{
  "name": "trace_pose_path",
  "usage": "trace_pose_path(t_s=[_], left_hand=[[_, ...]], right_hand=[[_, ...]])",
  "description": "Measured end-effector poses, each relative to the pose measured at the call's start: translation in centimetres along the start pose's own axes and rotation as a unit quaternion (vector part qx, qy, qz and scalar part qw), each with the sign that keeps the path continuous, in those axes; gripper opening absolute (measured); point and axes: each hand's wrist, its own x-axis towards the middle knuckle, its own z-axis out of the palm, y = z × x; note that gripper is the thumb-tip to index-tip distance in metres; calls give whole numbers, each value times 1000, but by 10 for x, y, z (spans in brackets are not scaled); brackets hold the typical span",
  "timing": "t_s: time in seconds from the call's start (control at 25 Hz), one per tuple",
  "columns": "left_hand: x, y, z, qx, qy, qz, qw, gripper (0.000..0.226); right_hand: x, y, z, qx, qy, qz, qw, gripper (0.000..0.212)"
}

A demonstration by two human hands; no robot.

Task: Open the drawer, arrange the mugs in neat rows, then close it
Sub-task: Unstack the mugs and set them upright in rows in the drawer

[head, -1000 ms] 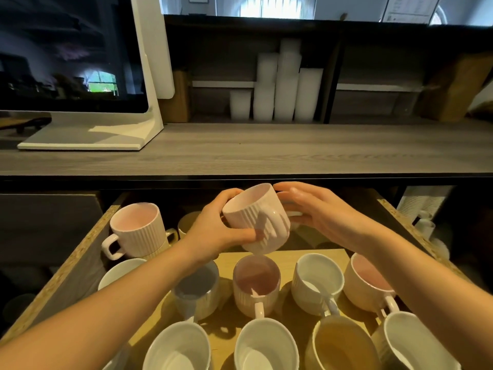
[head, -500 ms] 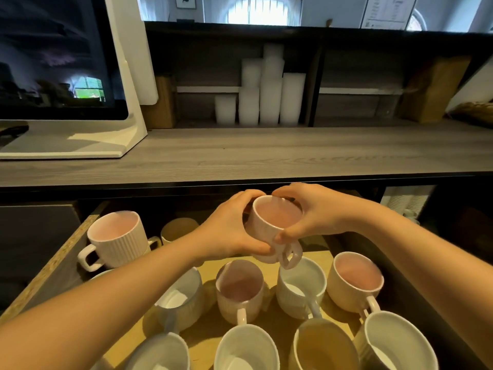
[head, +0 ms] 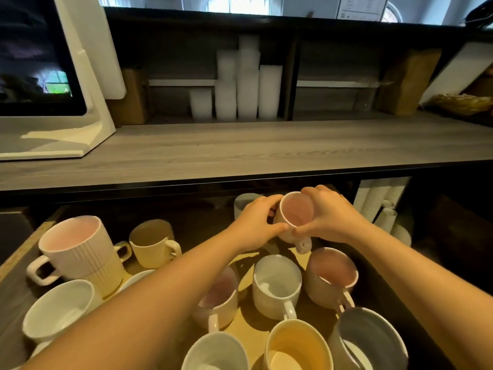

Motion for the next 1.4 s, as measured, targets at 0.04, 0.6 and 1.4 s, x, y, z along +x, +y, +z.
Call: trace_pose_path(t_s=[0.04,0.6,1.4], left_hand=[[4,-2,5,-7,-4,-7,1000,57],[39,-37,46,-32,-78,-91,992,50],[4,-45,-3,157,-145,-97,972,60]], right_hand=[[2,3,4,-2,5,4,1000,82],[37,20,22,-222,-108,6,969,63],[36,-21,37,-70,-130,-52,988,46]])
